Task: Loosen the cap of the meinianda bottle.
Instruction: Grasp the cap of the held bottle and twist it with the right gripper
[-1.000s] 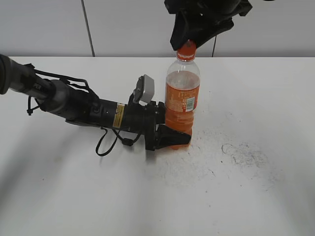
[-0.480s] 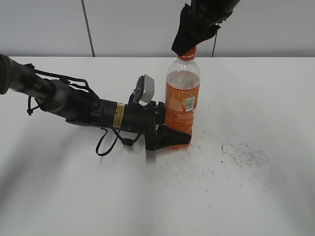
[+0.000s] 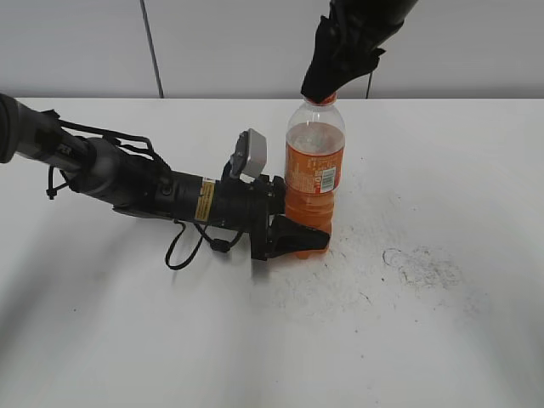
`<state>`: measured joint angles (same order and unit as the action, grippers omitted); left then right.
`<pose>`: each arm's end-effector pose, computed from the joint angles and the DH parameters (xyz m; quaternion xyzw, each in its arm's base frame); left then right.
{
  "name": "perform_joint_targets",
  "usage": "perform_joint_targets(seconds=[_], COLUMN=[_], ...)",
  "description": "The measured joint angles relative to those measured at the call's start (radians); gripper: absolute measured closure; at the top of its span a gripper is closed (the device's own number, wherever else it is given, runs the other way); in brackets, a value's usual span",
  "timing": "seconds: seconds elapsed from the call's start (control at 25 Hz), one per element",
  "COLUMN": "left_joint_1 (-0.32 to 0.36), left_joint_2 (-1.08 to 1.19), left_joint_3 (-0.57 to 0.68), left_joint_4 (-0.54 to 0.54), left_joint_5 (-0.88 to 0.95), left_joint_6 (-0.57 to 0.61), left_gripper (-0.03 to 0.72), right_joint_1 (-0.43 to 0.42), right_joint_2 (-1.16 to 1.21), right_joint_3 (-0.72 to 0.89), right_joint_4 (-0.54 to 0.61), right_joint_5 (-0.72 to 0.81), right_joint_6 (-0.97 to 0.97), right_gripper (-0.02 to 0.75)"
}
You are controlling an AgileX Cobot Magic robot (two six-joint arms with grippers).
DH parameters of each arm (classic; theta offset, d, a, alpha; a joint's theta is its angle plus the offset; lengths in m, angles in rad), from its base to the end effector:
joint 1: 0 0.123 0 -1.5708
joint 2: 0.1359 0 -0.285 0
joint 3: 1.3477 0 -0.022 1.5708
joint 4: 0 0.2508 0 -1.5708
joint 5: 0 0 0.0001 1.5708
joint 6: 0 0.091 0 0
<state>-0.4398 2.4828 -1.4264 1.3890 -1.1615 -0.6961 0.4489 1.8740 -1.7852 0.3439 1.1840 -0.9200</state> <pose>0.3632 -0.2616 0.0496 0.5476 0.5633 -0.4680 0.4048 0.3535 0.2018 0.3231 -0.5858 0.7701 0.1192 0.2226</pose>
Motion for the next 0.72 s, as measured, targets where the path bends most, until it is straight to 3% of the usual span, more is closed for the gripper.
perform_joint_targets(seconds=[0.24,0.32,0.44,0.72], left_joint_1=[0.0,0.0,0.0,0.0], left_joint_2=[0.0,0.0,0.0,0.0], left_joint_3=[0.0,0.0,0.0,0.0], left_joint_4=[0.001,0.001,0.0,0.0], left_joint_5=[0.0,0.0,0.0,0.0], left_joint_6=[0.0,0.0,-0.002,-0.002], left_gripper=[0.138,0.138,0.138,0.138], right_joint_1=[0.0,0.0,0.0,0.0], right_joint_2=[0.0,0.0,0.0,0.0], right_joint_3=[0.0,0.0,0.0,0.0], right_joint_4=[-0.002,-0.004,-0.005,-0.005], right_joint_5=[0.0,0.0,0.003,0.004], right_joint_6=[0.005,0.005,0.006,0.007], right_gripper=[0.371,0.384,0.472,0.472])
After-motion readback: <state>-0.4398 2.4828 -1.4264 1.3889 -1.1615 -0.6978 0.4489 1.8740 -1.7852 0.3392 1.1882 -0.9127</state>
